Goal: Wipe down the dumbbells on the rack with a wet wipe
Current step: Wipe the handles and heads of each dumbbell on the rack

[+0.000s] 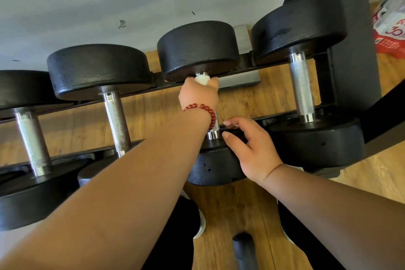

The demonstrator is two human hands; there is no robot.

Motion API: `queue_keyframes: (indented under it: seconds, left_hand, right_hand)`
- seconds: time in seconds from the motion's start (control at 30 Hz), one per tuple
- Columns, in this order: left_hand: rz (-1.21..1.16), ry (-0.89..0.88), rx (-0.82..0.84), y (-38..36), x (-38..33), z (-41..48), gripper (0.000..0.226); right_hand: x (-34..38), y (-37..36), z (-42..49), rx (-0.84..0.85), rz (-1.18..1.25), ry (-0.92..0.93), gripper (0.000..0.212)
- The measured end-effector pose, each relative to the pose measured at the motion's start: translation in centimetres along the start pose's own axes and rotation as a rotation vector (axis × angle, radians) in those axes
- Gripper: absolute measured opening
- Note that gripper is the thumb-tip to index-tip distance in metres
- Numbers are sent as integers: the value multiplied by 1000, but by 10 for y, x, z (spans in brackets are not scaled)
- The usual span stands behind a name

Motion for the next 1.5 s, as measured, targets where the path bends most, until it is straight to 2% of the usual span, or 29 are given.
queue_keyframes:
  seconds: [0.07, 0.13, 0.2, 0.27, 0.3, 0.37, 0.5, 0.57, 0.63, 0.73, 0.83, 0.9, 0.97, 1.03, 1.1, 1.2, 1.23, 1.3, 1.37, 1.43, 1.5]
  left_hand:
    - [5, -27, -38, -2, 2, -3, 39]
    - [-53, -41, 19, 0, 5, -4, 46]
    - [-65, -56, 149, 3, 9, -9, 63]
    - [-211, 37, 281, 7, 17, -9, 77]
    - [-349, 94, 327, 10, 21, -8, 75]
    - [-555, 134, 357, 17, 27, -6, 54]
    - [-297, -119, 375, 16, 36, 1, 28]
    - [-251, -182, 388, 13, 33, 1, 20]
    - [-224, -176, 367, 10, 29, 0, 26]
    - [-16, -225, 346, 11, 34, -4, 39]
    - [159, -251, 421, 15, 48, -8, 51]
    - [104, -225, 452, 17, 47, -7, 41]
    - [-65, -183, 448, 15, 41, -4, 30]
    - [-145, -180, 459, 14, 36, -2, 30]
    - [-53, -189, 537, 16, 37, -4, 33]
    - [309, -224, 671, 25, 45, -11, 30]
    - [364, -220, 689, 25, 49, -10, 27]
    - [299, -186, 673, 24, 51, -8, 26]
    - [149, -142, 617, 23, 49, -8, 35]
    - [93, -135, 602, 17, 52, -8, 47]
    - [145, -149, 662, 15, 57, -10, 47]
  right_hand:
    - [0, 0, 0, 3, -4, 4, 31]
    - [-1, 0, 0, 4, 5, 9, 23]
    - [-1, 0, 0, 2, 14, 18, 22]
    - [-2, 1, 0, 2, 12, 15, 24]
    - [-3, 1, 0, 5, 13, 15, 24]
    - [-4, 1, 0, 7, 12, 18, 23]
    - [-3, 0, 0, 4, 24, 18, 29]
    - [-3, 0, 0, 4, 25, 21, 25]
    - [-3, 0, 1, 4, 17, 26, 23]
    - [-3, 0, 1, 3, 12, 26, 31]
    - [-3, -1, 0, 0, 28, 43, 35]
    - [-3, 0, 1, -6, 28, 47, 32]
    - [-3, 0, 1, -5, 19, 34, 27]
    - [-4, 1, 2, 5, 10, 22, 22]
    - [-5, 1, 1, 7, 7, 26, 22]
    - [-4, 0, 1, 3, 18, 23, 34]
    - [-4, 0, 1, 2, 20, 21, 35]
    - [-4, 1, 1, 1, 34, 17, 26]
    - [-4, 1, 1, 5, 35, 22, 21]
    - [-5, 0, 1, 5, 36, 18, 23]
    - [-3, 0, 1, 0, 42, 25, 36]
Point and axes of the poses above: each hand's wrist, its own z-axis towards the middle knuckle, its own y-axis out of the back of the hand, x = y × z, the point moved 2 cm from there along z, towards the middle knuckle, and after that the axes turned 13 degrees about z, right-handed, at the moved point
